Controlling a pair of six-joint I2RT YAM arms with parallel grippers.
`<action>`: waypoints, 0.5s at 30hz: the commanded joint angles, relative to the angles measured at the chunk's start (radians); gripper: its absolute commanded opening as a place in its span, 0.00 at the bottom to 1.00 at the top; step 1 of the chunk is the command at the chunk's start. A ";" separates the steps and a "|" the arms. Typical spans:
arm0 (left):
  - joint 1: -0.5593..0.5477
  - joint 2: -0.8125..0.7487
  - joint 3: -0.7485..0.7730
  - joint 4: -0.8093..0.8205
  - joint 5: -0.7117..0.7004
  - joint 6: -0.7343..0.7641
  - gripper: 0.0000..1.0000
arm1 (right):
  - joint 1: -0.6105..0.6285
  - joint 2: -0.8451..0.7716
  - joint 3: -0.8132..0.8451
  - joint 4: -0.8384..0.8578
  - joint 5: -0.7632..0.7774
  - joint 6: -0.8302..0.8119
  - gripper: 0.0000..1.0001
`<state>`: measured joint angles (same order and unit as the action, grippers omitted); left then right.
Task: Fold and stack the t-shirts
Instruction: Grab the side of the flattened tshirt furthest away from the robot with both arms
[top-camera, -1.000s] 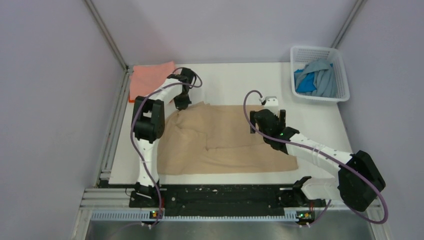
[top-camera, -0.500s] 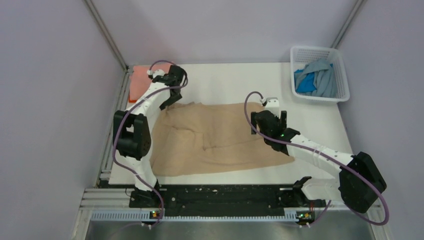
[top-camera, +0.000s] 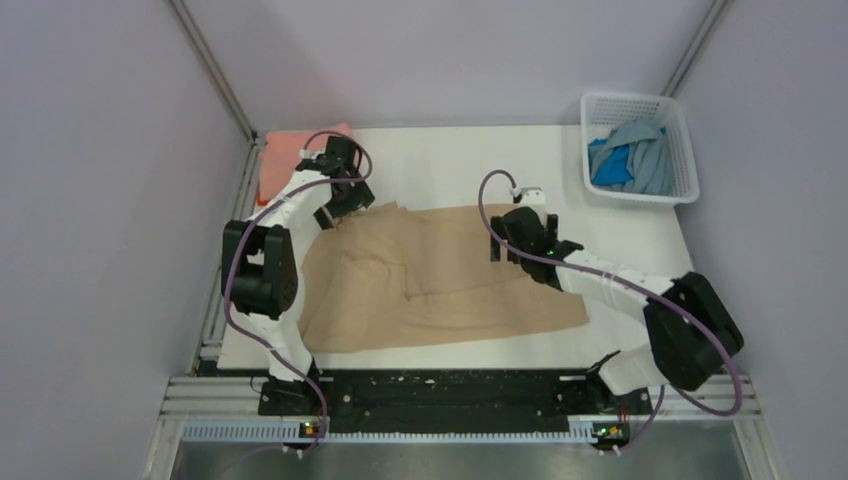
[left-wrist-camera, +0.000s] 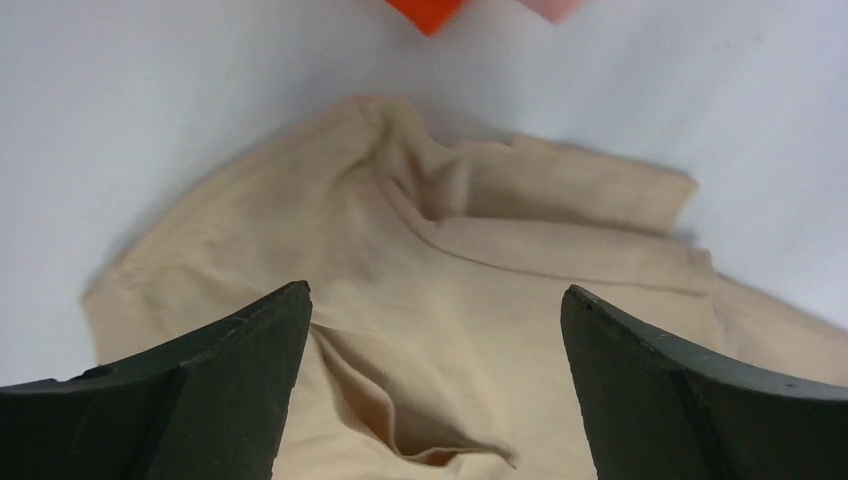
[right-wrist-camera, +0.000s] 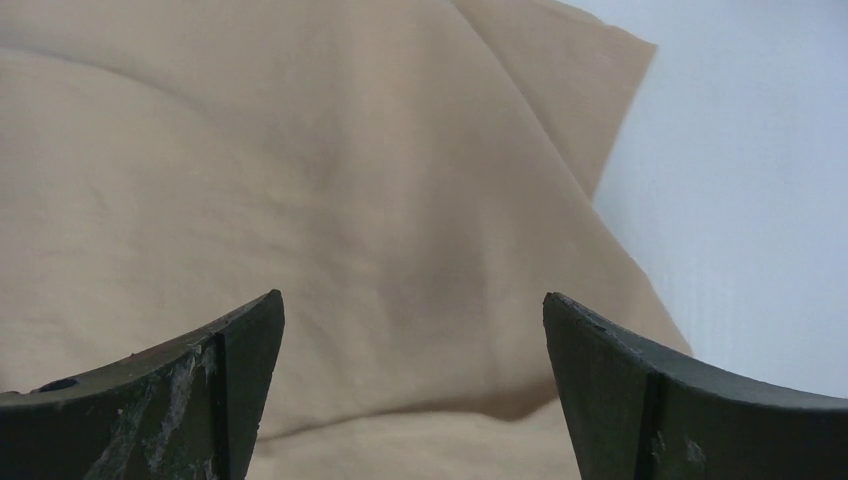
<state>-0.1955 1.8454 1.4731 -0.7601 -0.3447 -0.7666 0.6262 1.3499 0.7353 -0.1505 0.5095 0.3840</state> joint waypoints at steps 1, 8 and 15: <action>-0.007 0.032 0.007 0.165 0.307 0.110 0.99 | -0.053 0.163 0.114 0.101 -0.154 0.038 0.99; -0.007 0.115 0.067 0.125 0.274 0.144 0.99 | -0.154 0.340 0.153 0.094 -0.208 0.098 0.98; -0.005 0.171 0.108 0.101 0.232 0.140 0.99 | -0.187 0.199 -0.034 -0.039 -0.212 0.153 0.97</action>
<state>-0.2047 1.9873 1.5146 -0.6662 -0.0937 -0.6449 0.4526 1.6360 0.8108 -0.0433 0.3187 0.4850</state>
